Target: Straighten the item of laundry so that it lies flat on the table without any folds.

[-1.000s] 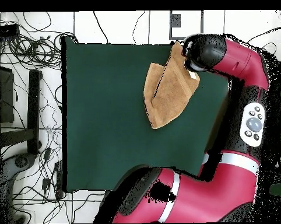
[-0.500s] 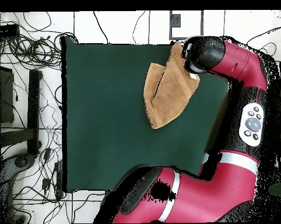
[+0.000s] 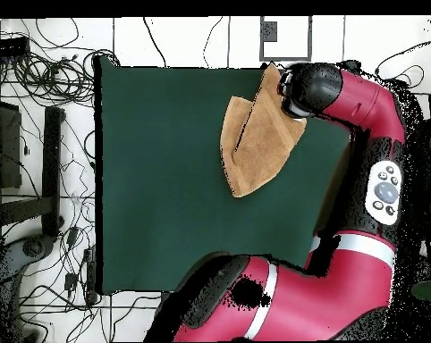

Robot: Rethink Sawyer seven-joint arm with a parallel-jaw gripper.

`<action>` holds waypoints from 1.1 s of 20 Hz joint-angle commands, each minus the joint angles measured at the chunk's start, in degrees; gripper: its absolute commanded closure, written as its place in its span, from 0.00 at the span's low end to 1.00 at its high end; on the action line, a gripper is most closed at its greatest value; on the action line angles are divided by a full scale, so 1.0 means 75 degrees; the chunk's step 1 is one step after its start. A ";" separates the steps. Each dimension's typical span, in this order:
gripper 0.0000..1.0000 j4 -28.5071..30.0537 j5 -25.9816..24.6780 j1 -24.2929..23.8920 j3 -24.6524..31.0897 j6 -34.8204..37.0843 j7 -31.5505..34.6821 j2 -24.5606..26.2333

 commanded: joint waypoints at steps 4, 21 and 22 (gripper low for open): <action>0.00 0.1252 0.0099 -0.0047 0.0482 -0.0569 0.1484 0.0445; 0.00 0.0286 -0.0044 -0.0188 0.0490 -0.0464 0.0939 0.1390; 0.00 0.0212 -0.0061 -0.0175 0.0465 -0.0363 0.0901 0.1444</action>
